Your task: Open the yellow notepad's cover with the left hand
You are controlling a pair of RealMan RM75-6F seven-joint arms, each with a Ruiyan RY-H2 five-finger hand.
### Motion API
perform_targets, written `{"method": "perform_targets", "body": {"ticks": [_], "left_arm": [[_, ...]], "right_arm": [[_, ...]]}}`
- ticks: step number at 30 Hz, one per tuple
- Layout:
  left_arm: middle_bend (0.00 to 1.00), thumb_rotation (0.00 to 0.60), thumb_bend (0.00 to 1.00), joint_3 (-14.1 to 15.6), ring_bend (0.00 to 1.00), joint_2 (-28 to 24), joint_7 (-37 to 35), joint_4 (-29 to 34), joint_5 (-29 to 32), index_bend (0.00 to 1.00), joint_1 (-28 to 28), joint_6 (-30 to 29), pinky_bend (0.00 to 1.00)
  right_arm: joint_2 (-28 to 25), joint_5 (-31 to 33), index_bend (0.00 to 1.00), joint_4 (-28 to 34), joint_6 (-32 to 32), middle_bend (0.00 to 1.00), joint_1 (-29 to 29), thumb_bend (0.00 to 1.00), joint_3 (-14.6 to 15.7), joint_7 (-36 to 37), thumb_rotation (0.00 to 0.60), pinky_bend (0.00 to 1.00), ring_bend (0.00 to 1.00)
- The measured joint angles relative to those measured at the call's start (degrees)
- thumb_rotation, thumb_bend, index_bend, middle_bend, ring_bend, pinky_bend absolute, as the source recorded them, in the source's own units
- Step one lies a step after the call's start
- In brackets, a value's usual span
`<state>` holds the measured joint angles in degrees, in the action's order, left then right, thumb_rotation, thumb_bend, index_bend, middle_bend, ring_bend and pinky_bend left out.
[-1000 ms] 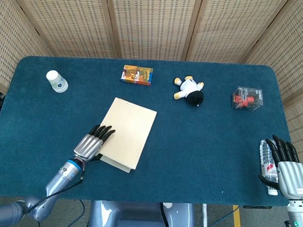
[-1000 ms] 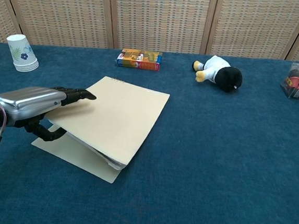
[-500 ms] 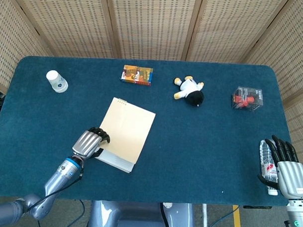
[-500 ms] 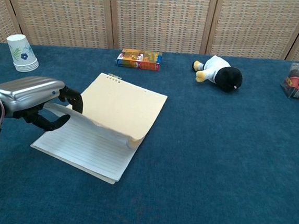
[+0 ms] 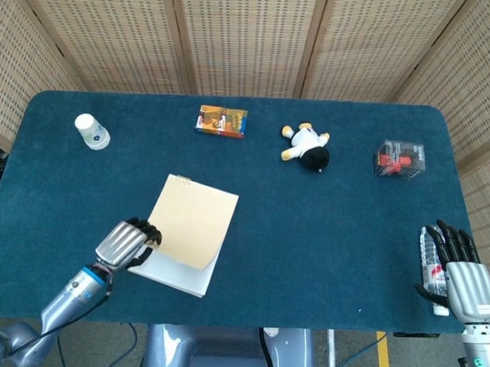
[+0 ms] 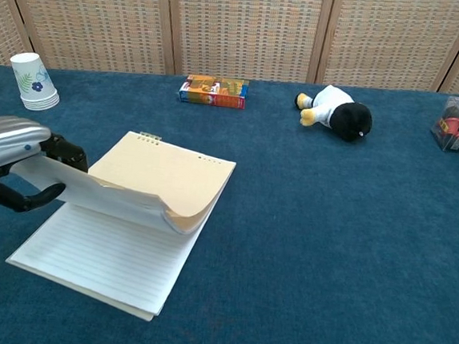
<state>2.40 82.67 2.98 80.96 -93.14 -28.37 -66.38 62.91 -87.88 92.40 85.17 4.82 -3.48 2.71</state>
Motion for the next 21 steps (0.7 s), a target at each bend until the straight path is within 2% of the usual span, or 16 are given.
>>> {"method": "perform_targets", "body": {"ticks": [3, 7, 10, 16, 21], "left_arm": [[0.54, 0.6, 0.58, 3.2, 0.37, -2.8, -2.6, 0.9, -3.9, 0.78, 1.1, -2.5, 0.37], [0.56, 0.6, 0.58, 8.9, 0.38, -8.3, -6.2, 4.4, -9.2, 0.8, 2.6, -4.8, 0.38], [0.56, 0.6, 0.58, 11.6, 0.38, -11.7, -7.1, 7.5, -11.1, 0.8, 3.5, -5.6, 0.39], [0.56, 0.6, 0.58, 13.5, 0.38, -14.8, -5.8, 11.2, -11.8, 0.8, 4.7, -5.6, 0.39], [0.58, 0.6, 0.59, 13.6, 0.4, -16.0, -4.7, 13.3, -11.4, 0.82, 5.2, -5.5, 0.4]], "right_arm": [[0.1, -0.1, 0.0, 0.1, 0.0, 0.0, 0.0, 0.0, 0.1, -0.4, 0.6, 0.0, 0.0], [0.4, -0.3, 0.0, 0.1, -0.1, 0.0, 0.0, 0.0, 0.3, -1.1, 0.6, 0.0, 0.0], [0.5, -0.3, 0.0, 0.2, 0.0, 0.0, 0.0, 0.0, 0.3, -1.3, 0.6, 0.0, 0.0], [0.5, -0.4, 0.0, 0.2, 0.0, 0.0, 0.0, 0.0, 0.4, -1.3, 0.6, 0.0, 0.0], [0.5, -0.5, 0.0, 0.2, 0.0, 0.0, 0.0, 0.0, 0.4, -1.1, 0.6, 0.0, 0.0]]}}
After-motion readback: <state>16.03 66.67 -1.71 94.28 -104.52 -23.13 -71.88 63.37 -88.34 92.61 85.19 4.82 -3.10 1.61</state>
